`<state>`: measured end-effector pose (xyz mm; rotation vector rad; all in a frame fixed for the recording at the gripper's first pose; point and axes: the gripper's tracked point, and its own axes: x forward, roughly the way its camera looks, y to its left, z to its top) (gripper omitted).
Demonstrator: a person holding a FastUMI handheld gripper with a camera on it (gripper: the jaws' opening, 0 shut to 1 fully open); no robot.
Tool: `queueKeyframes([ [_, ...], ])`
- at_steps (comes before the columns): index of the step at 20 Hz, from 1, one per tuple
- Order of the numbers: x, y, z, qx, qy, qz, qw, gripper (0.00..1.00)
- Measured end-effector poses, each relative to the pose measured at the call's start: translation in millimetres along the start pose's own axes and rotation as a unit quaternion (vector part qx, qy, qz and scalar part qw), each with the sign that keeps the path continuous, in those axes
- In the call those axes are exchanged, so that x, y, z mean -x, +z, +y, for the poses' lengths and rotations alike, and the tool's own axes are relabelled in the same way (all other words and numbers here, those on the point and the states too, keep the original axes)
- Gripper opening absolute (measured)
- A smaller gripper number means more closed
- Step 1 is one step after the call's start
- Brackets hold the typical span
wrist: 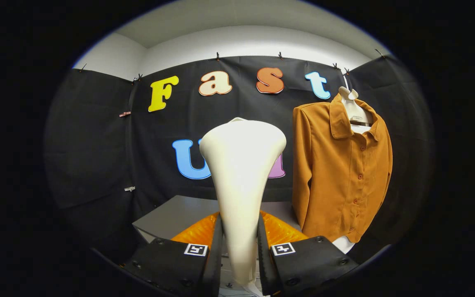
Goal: Iron the clothes twice with a garment steamer, once on the left side and once on the right side.
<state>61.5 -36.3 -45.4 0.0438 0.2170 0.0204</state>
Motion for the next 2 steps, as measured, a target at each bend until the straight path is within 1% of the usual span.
queueKeyframes([
  [2,-0.1,0.3,0.8,0.0,0.001,0.0,1.0,0.41],
])
